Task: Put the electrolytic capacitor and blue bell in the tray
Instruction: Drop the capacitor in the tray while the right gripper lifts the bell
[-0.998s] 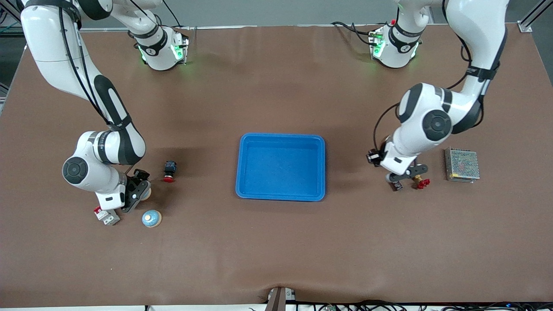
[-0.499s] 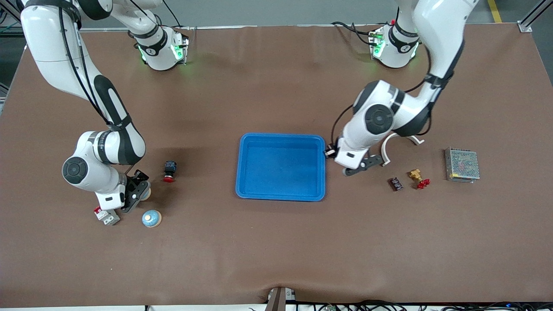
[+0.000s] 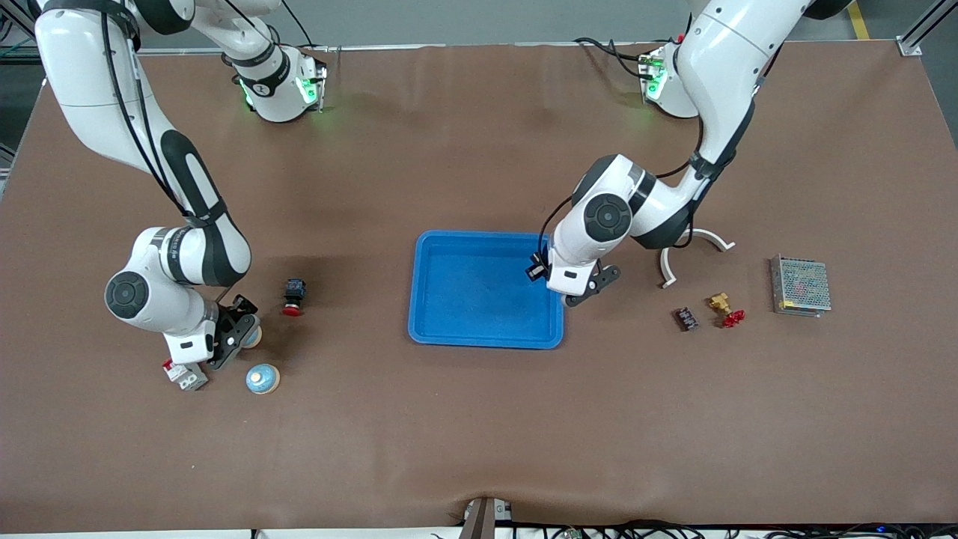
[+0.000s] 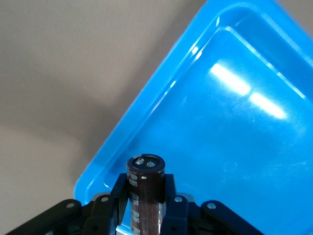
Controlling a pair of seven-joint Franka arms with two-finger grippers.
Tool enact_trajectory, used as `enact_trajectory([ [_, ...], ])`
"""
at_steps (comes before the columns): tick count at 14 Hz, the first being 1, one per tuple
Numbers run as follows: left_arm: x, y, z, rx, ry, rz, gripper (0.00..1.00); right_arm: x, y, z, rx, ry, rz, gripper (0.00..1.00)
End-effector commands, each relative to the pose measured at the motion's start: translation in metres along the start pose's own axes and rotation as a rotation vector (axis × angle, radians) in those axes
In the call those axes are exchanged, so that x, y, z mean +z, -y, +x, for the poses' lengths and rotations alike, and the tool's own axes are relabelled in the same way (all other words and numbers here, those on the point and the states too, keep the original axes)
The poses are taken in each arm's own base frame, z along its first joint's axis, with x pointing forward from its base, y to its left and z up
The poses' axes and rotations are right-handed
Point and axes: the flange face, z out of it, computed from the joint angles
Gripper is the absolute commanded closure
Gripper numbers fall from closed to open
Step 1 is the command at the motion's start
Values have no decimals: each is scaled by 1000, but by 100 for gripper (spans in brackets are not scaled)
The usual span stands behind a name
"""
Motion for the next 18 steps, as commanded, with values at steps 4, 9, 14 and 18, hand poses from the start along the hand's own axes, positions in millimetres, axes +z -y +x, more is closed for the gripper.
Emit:
enact_trajectory([
  [4,28,-5,-4,-62,-12,35,100,-29,-7,8,41,-25,58,49],
  [9,40,-3,-2,-63,0,49,79,-90,-1,29,190,-9,103,49],
  [14,24,-11,4,-62,-13,23,0,-131,40,68,356,19,120,49],
  [18,-35,-22,22,-65,-30,32,0,-157,90,113,516,36,114,49],
])
